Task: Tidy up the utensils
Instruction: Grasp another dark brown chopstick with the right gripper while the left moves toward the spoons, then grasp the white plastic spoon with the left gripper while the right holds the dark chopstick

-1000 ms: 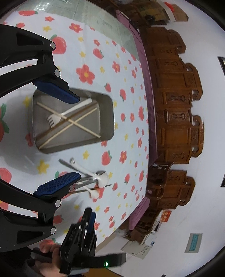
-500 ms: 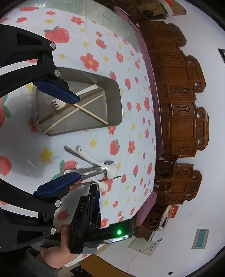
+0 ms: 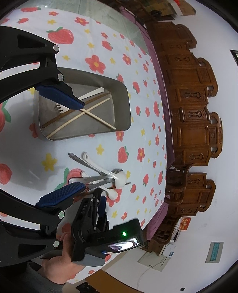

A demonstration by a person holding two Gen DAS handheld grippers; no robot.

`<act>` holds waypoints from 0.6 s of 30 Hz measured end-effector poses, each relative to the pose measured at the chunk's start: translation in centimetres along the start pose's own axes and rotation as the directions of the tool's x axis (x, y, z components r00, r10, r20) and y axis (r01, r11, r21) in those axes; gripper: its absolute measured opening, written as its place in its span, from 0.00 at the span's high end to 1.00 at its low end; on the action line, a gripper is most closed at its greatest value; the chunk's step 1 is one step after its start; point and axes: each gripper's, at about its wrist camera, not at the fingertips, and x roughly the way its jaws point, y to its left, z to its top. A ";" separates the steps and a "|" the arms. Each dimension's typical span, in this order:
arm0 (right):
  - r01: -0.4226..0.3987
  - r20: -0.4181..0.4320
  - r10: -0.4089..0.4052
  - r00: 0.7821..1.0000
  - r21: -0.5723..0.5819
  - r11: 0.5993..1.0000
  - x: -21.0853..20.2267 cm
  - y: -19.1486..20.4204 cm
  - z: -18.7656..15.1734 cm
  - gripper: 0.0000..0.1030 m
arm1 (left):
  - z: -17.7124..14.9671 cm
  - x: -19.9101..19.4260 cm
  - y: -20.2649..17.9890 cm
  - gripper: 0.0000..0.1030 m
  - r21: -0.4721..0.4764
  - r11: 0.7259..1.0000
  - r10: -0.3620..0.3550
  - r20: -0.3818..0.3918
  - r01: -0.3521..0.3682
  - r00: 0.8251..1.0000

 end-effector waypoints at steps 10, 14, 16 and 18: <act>0.103 -0.049 -0.103 0.994 0.011 0.995 -0.8 -3.2 -0.9 0.92 | 0.5 0.5 -1.3 0.27 0.031 1.000 0.003 -0.007 -0.003 1.000; 0.081 -0.056 -0.080 0.995 0.024 0.996 -1.2 -4.6 -1.4 0.94 | 1.3 1.0 -2.4 0.32 0.052 0.999 -0.008 -0.014 0.008 1.000; 0.070 -0.055 -0.068 0.996 0.034 0.997 -1.4 -5.3 -1.7 0.94 | 1.5 1.5 -2.9 0.40 0.066 0.998 -0.014 -0.027 0.016 1.000; 0.069 -0.054 -0.066 0.996 0.039 0.997 -1.6 -5.8 -1.8 0.94 | 1.8 2.4 -3.5 0.43 0.084 0.996 -0.017 -0.046 0.020 0.999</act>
